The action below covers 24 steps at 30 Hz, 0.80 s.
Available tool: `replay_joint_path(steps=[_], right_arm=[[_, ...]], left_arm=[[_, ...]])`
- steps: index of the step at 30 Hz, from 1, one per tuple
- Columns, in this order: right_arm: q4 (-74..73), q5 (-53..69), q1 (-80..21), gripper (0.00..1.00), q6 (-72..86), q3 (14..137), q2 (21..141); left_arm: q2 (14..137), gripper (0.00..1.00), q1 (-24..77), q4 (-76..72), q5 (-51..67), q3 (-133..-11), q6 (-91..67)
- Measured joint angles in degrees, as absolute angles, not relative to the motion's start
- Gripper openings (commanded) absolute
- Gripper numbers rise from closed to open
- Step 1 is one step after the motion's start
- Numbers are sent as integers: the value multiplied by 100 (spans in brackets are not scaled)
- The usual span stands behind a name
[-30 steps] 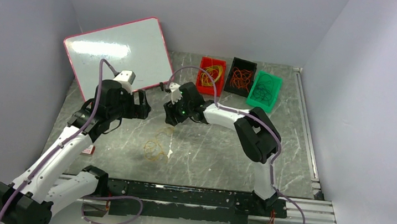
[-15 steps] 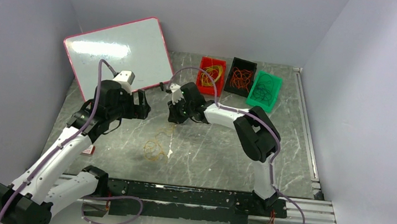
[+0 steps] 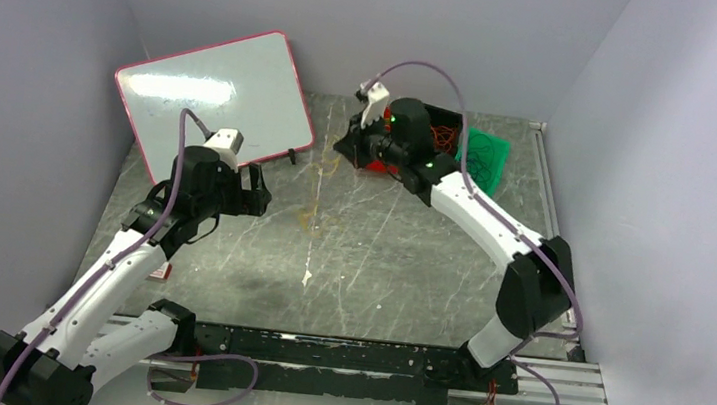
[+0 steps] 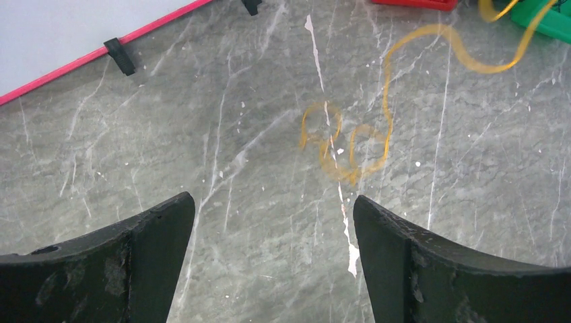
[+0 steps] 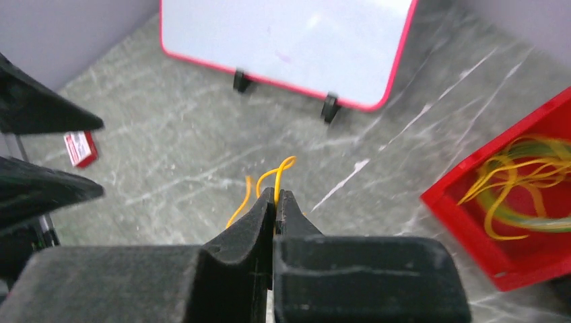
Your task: Untangle the cables
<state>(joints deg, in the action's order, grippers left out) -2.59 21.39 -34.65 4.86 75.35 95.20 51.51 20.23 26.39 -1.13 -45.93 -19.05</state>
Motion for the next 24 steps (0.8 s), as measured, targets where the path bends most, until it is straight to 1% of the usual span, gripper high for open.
replay_joint_path(steps=[6, 10, 17, 24], right_arm=[[-915, 1422, -3398, 0, 416, 8503, 8989], [-1227, 1068, -3258, 0, 401, 9126, 8943], [-1466, 403, -2856, 0, 425, 10256, 9153], [-1533, 272, -2351, 0, 561, 11238, 9813]], left_arm=[[5153, 92, 2023, 2530, -113, -4574, -1837], [5146, 92, 2023, 2460, -115, -4458, -1778], [5118, 92, 2023, 2464, -115, -4399, -1737], [5094, 92, 2023, 2467, -115, -4399, -1734]])
